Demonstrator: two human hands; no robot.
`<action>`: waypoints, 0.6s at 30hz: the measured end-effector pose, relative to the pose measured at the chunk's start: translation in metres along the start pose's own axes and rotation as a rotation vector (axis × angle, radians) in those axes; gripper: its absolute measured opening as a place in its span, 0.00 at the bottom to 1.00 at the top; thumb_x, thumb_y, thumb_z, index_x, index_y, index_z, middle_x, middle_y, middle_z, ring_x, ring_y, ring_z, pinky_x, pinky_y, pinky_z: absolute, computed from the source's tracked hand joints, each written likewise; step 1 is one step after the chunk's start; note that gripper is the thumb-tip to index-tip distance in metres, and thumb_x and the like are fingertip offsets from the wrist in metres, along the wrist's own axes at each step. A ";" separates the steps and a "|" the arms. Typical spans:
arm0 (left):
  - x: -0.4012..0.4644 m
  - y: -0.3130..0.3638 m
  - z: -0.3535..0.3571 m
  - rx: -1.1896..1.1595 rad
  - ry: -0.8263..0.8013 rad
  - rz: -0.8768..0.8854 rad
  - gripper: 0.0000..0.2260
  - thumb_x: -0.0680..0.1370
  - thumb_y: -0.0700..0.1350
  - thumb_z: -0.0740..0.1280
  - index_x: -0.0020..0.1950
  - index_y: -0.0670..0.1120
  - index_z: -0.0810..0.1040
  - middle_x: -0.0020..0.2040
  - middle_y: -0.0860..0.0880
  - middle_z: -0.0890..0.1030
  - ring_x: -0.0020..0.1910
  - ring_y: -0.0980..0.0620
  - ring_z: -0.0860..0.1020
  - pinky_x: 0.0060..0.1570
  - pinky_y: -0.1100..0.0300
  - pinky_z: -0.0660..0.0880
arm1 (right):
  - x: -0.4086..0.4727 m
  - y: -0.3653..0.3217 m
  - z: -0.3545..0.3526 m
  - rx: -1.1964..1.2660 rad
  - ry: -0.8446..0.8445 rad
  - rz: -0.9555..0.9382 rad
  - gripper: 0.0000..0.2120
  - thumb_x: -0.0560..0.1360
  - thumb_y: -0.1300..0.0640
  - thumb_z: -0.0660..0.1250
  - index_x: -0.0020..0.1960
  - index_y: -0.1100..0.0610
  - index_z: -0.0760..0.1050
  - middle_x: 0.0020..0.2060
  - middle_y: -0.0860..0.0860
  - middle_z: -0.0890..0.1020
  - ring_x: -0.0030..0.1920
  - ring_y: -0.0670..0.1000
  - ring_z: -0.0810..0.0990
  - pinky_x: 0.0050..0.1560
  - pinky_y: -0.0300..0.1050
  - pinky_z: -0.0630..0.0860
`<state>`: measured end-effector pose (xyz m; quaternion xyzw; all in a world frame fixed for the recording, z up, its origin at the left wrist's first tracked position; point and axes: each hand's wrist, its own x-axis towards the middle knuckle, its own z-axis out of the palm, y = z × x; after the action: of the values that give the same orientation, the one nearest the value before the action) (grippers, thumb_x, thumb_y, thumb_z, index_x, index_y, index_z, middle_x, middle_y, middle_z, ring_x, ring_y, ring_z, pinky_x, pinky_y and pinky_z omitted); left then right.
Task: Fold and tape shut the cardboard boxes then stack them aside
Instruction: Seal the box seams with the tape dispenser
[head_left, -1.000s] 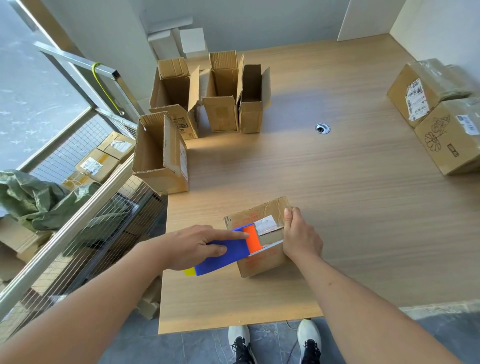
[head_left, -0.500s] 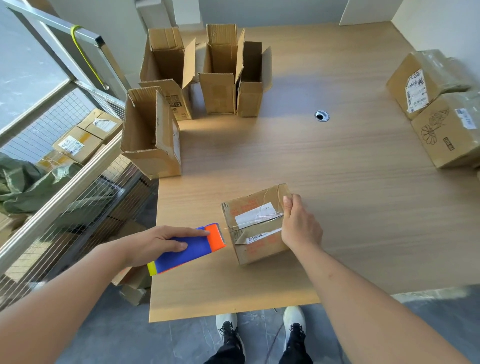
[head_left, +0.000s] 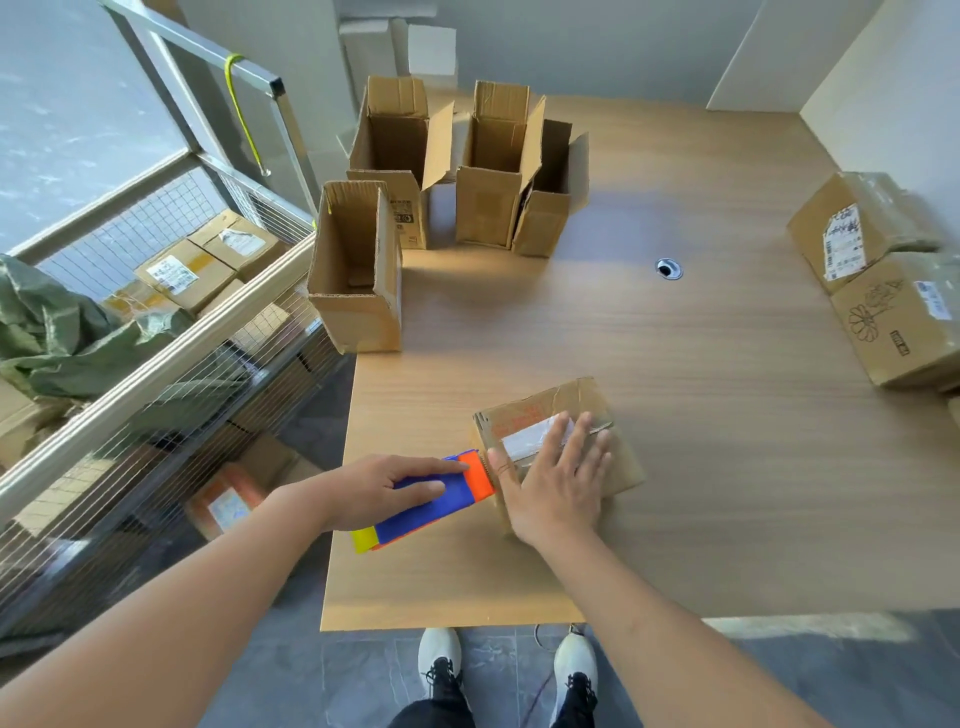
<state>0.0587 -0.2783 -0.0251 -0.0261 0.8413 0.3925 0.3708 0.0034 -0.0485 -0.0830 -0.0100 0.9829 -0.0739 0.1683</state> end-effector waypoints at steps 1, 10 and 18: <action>0.000 0.000 0.001 0.003 0.005 0.010 0.15 0.83 0.64 0.58 0.68 0.82 0.64 0.70 0.63 0.72 0.63 0.56 0.74 0.67 0.55 0.70 | 0.000 0.000 0.003 0.016 -0.017 -0.002 0.51 0.75 0.23 0.38 0.82 0.59 0.32 0.81 0.62 0.34 0.80 0.66 0.34 0.80 0.62 0.37; 0.004 -0.018 0.009 -0.055 0.072 0.011 0.15 0.83 0.64 0.57 0.68 0.81 0.64 0.63 0.61 0.76 0.55 0.53 0.78 0.56 0.55 0.79 | 0.009 0.005 0.004 0.000 -0.084 -0.061 0.51 0.74 0.22 0.39 0.79 0.56 0.25 0.77 0.58 0.25 0.77 0.63 0.25 0.77 0.61 0.29; -0.004 -0.058 0.013 0.086 0.097 -0.080 0.15 0.84 0.61 0.58 0.70 0.76 0.68 0.61 0.61 0.77 0.53 0.57 0.77 0.50 0.64 0.70 | 0.012 0.005 -0.002 -0.063 -0.103 -0.075 0.52 0.72 0.21 0.37 0.79 0.57 0.24 0.76 0.58 0.23 0.77 0.63 0.24 0.77 0.61 0.28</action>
<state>0.0888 -0.3101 -0.0648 -0.0628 0.8727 0.3390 0.3456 -0.0083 -0.0441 -0.0860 -0.0560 0.9738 -0.0483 0.2152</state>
